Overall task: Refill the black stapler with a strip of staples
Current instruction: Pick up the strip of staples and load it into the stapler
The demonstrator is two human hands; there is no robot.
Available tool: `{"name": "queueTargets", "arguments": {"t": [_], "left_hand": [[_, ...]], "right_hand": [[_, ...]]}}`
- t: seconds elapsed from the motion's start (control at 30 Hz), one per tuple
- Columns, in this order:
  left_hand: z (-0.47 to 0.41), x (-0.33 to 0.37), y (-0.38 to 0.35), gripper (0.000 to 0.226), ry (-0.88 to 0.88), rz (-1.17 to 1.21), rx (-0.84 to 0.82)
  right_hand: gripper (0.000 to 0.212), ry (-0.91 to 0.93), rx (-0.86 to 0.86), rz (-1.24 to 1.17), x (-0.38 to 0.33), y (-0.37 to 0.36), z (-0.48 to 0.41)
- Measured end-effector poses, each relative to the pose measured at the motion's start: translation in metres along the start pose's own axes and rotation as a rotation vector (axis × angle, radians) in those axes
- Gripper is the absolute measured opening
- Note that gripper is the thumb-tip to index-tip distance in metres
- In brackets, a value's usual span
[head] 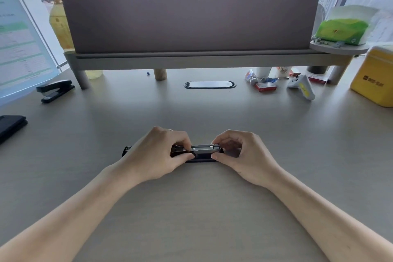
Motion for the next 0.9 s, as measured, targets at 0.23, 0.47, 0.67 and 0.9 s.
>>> {"name": "queueTargets", "arguments": {"t": [0.23,0.47,0.67,0.9], "left_hand": [[-0.006,0.015,-0.003,0.01,-0.067,0.002,0.02],[-0.002,0.009,0.004,0.017,-0.028,0.006,-0.032],[0.014,-0.029,0.027,0.031,0.077,-0.023,-0.194],[0.01,-0.04,0.037,0.023,0.031,-0.099,-0.322]], "right_hand": [[0.017,0.008,-0.004,0.003,0.001,0.0,0.0],[0.017,0.01,-0.009,0.0,0.001,0.001,0.0],[0.016,0.01,-0.018,0.006,0.0,0.0,0.0],[0.014,-0.005,-0.022,0.021,-0.001,0.0,0.0]]}}
Point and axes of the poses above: each hand's wrist, its own z-axis away from the middle knuckle, its own y-axis out of the back of the hand, x = y × z, the point moved 2 cm from there along -z, towards the middle knuckle, and after that the axes turned 15 degrees about -z, right-handed, at the moved point
